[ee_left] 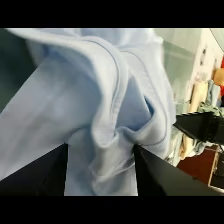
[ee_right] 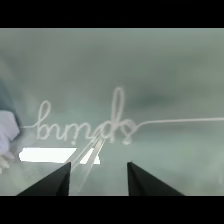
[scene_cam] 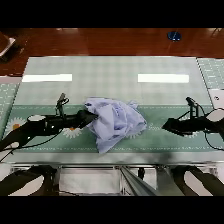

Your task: Fold the shirts.

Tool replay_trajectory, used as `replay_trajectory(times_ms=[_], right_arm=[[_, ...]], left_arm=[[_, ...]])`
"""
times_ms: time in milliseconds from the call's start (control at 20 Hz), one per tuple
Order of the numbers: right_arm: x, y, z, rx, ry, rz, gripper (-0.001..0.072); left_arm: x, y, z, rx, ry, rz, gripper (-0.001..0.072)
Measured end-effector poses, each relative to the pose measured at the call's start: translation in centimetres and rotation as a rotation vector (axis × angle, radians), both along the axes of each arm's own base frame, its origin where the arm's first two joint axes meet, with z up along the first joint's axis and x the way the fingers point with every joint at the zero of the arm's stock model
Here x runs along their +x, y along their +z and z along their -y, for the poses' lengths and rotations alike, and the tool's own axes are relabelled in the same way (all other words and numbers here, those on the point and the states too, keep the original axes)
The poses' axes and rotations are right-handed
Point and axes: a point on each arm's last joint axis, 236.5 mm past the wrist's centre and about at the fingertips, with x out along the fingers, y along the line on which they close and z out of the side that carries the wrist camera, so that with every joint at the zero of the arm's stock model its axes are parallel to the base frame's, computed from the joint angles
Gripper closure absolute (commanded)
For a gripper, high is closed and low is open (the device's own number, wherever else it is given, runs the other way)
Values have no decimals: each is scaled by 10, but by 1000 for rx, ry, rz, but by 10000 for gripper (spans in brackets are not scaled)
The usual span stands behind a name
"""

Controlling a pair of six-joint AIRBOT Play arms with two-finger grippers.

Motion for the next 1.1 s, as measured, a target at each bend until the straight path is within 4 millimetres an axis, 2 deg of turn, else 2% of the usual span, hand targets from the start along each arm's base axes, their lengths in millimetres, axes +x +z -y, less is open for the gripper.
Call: replay_trajectory(times_ms=[50, 350, 650, 700, 800, 850, 950, 1000, 1100], right_arm=[[-3, -2, -7, 8, 24, -12, 303], [-10, -11, -49, 69, 104, -56, 303], [6, -13, -95, 196, 102, -14, 304], [9, -15, -103, 219, 94, -13, 350], [19, -19, -113, 243, 76, 6, 649], [23, -18, -116, 253, 79, 13, 692], [43, -6, -122, 268, 110, 75, 692], [56, 8, -127, 286, 127, 112, 692], [82, 47, -133, 291, 211, 202, 693]], left_arm=[[4, 0, 6, -7, -13, 10, 677], [25, 16, 25, -48, -55, 82, 677], [30, 21, 28, -55, -61, 101, 677], [30, 21, 29, -55, -61, 102, 677], [31, 21, 29, -55, -61, 103, 677], [31, 22, 29, -56, -61, 105, 677], [36, 30, 28, -66, -59, 126, 677], [42, 40, 26, -80, -57, 148, 678], [61, 74, 20, -110, -37, 232, 678]])
